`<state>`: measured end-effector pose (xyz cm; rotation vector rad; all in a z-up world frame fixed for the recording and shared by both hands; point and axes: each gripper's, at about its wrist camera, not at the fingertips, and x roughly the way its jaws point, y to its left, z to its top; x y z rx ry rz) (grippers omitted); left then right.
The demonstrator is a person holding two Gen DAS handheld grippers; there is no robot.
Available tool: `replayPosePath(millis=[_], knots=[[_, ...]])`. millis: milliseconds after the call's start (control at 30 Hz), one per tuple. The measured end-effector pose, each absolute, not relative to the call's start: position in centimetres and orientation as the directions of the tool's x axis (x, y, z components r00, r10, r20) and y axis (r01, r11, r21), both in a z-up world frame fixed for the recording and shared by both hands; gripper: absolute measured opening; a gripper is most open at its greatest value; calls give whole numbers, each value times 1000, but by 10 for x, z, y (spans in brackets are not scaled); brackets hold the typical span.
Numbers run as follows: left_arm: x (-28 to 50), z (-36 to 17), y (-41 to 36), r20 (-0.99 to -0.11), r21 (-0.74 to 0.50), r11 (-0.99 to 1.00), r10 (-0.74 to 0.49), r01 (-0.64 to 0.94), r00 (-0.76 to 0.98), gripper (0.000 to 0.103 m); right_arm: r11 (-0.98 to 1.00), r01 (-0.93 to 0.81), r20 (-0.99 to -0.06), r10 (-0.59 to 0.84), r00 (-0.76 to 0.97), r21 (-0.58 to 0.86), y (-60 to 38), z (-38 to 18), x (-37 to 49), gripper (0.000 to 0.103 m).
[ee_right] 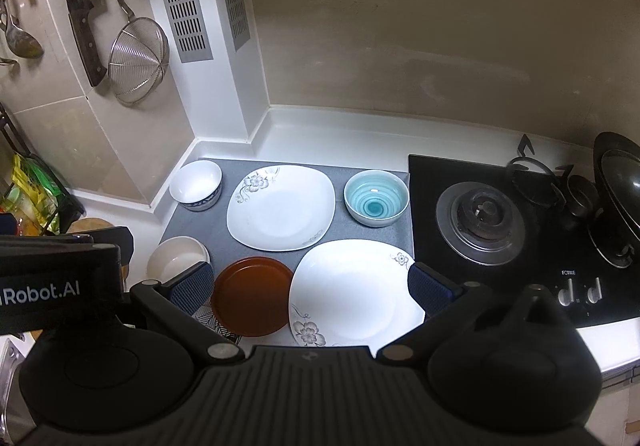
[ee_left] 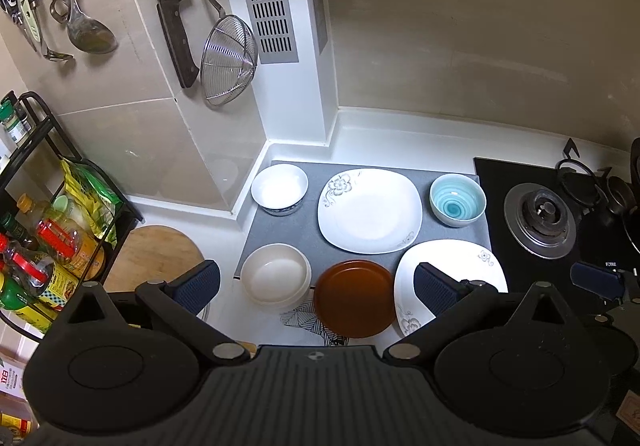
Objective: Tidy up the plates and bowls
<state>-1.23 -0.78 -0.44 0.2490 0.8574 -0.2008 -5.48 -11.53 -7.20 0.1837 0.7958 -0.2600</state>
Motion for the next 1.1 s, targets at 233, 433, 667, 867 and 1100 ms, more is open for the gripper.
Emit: replayPosePath(millis=[233, 433, 667, 867, 1100], knots=[[-16, -5, -7, -760, 144, 951, -70, 272, 646, 103, 954, 294, -726, -158, 670, 64, -115, -72, -55, 103], [-16, -6, -6, -762, 141, 953, -69, 269, 644, 103, 955, 288, -729, -151, 668, 66, -114, -72, -54, 103], [-17, -5, -3, -764, 137, 954, -69, 265, 642, 103, 957, 282, -730, -147, 667, 66, -114, -74, -55, 103], [-16, -6, -1, -768, 134, 955, -69, 265, 637, 103, 958, 278, -733, -143, 665, 66, -112, -74, -55, 103], [-14, -11, -2, -781, 126, 956, -71, 267, 621, 103, 959, 278, -741, -144, 656, 60, -112, -78, -54, 103]])
